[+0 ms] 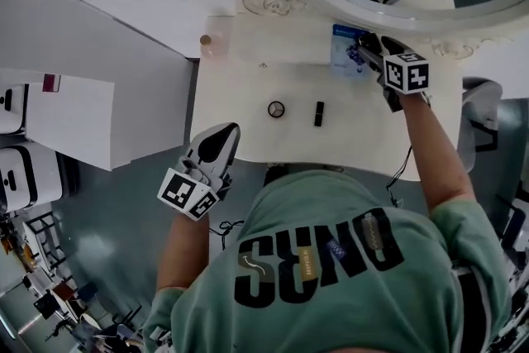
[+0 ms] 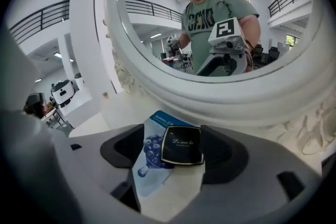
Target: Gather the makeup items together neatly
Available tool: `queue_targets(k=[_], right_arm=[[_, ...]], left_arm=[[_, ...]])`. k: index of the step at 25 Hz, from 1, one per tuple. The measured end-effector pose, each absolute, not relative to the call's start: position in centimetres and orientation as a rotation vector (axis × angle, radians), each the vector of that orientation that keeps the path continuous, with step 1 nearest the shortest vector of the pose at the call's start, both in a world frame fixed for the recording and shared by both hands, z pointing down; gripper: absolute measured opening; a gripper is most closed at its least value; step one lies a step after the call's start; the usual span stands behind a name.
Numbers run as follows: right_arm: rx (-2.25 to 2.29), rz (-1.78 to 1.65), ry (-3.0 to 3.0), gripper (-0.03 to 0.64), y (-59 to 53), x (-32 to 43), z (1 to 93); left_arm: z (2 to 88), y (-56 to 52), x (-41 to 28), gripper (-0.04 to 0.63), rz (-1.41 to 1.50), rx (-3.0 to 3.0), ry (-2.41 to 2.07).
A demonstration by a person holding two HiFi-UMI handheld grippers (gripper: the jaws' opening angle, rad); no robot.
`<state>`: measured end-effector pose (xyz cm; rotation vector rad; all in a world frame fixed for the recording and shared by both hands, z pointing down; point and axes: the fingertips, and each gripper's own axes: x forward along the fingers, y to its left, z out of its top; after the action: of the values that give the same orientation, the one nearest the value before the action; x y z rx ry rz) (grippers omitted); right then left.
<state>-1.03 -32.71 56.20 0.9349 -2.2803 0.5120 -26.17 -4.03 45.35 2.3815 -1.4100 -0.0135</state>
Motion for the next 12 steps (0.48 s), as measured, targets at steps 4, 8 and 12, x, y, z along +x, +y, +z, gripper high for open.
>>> queue_targets(k=[4,8,12], right_arm=[[0.990,0.475,-2.136,0.334,-34.3,-1.3,59.4],[1.063,0.441,-2.098,0.331,-35.5,-1.0,59.7],[1.082,0.472,-2.112,0.327,-35.7,-0.7,59.5]], left_arm=[[45.5,-1.5,-28.4,0.008,-0.017,2.347,-1.451],[45.9,0.5,-30.5,0.008,-0.027,2.308,-1.482],[46.2,1.9,-31.9,0.009,-0.035,2.291,-1.502]])
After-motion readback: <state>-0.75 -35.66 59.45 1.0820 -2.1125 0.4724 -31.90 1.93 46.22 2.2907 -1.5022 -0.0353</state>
